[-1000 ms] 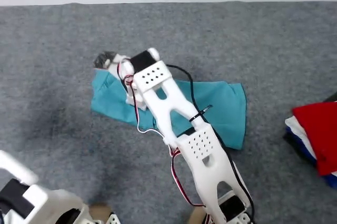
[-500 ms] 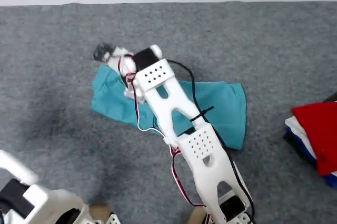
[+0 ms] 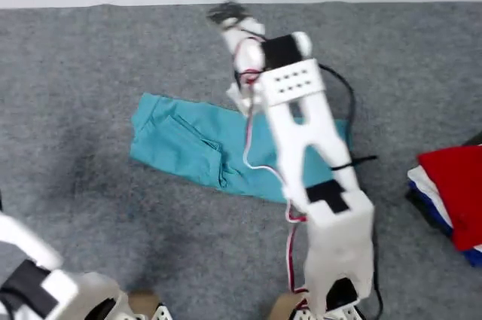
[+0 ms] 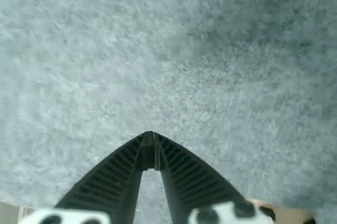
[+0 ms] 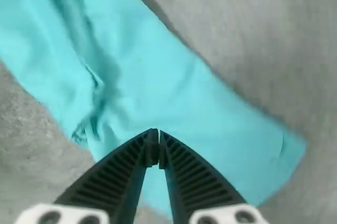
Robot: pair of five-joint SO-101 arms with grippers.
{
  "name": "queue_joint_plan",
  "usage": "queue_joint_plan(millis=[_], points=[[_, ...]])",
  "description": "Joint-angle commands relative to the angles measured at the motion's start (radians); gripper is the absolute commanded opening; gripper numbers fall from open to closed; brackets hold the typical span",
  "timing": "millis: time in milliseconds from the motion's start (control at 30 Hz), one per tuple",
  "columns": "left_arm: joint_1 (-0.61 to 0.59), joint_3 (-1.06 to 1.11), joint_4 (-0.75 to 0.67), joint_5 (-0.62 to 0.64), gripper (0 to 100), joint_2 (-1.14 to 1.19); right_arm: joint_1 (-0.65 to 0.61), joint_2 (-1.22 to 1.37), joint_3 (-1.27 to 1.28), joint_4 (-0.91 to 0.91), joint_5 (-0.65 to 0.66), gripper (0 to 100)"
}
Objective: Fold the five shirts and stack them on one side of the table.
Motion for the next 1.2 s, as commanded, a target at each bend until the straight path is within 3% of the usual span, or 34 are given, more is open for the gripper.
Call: queue_joint_plan(millis=[0, 200, 400, 567, 733, 1167], points=[[0.008, -0.018, 0.021, 0.015, 0, -0.132, 0.073, -0.18, 0.132, 0.038, -0.18, 0.9], [0.008, -0.018, 0.026, 0.015, 0, -0.187, 0.191, -0.189, 0.27, 0.021, -0.311, 2.4], [0.008, -0.019, 0.048, 0.014, 0, -0.186, 0.249, -0.058, 0.304, 0.015, -0.361, 15.1], [0.054, -0.019, 0.044, 0.014, 0, -0.181, 0.295, 0.085, 0.299, -0.021, -0.362, 16.9], [0.143, -0.018, 0.043, 0.014, 0, -0.18, 0.311, 0.133, 0.298, -0.028, -0.368, 26.8], [0.178, -0.018, 0.041, 0.014, 0, -0.178, 0.404, 0.142, 0.302, -0.125, -0.339, 27.0]])
